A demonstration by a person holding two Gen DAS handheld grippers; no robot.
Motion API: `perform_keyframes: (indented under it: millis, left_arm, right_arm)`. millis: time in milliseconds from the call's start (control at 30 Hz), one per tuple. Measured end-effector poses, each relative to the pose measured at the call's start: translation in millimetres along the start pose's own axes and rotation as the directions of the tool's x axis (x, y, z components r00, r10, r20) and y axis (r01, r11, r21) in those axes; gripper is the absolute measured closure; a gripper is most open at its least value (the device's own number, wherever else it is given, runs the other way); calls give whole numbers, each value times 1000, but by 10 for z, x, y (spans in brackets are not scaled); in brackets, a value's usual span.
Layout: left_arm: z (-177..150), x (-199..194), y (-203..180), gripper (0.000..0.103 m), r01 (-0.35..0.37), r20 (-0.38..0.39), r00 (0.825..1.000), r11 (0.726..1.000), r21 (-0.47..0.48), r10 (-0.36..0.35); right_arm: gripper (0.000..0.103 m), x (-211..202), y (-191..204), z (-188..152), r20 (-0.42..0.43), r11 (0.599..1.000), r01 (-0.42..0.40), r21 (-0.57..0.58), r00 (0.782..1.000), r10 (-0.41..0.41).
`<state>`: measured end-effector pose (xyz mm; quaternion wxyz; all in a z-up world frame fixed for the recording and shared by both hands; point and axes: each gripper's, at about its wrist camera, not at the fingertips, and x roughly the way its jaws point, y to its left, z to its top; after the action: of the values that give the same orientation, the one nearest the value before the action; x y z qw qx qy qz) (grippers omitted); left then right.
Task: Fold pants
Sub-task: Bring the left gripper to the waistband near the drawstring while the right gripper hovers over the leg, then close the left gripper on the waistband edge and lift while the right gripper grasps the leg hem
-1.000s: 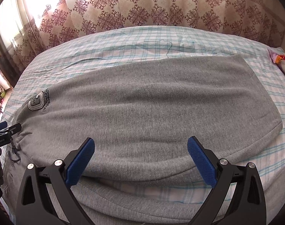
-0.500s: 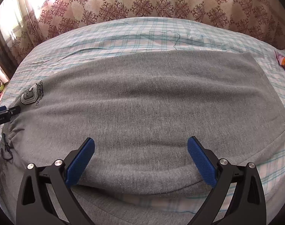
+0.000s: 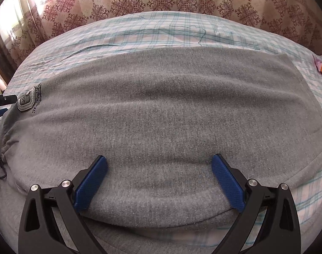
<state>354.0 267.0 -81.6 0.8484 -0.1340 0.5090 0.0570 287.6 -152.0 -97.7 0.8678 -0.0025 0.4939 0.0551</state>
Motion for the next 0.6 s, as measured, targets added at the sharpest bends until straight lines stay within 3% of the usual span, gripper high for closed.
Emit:
perform_keyframes:
  millis: [100,167,233,400,500,600]
  left_arm:
    - [33,49,29,6,-63,9,998,998,20,63]
    - [50,177,21,26,-96,-21,995,994,53,97]
    - [59,271,14,26,-98,-23,995,992,79,100]
    - [54,323,-88,27,-34,-20,999,984,177,38]
    - [36,312,-135,35,-9,-13,1000,976,218,12]
    - [0,299,-212,51,12,-16,1000,973,232,-8]
  right_arm:
    - [5,31,15,2,1,1000,5,-4,1000,-5]
    - [5,48,14,9,1,1000,6,-2,1000,-6]
    - [5,52,11,14,1,1000,4,0,1000,-4]
    - [5,52,4,14,2,1000,4,-3,1000,-4]
    - [5,54,5,16,1,1000,5,-3,1000,-5]
    - [5,53,4,14,0,1000,5,-2,1000,-5]
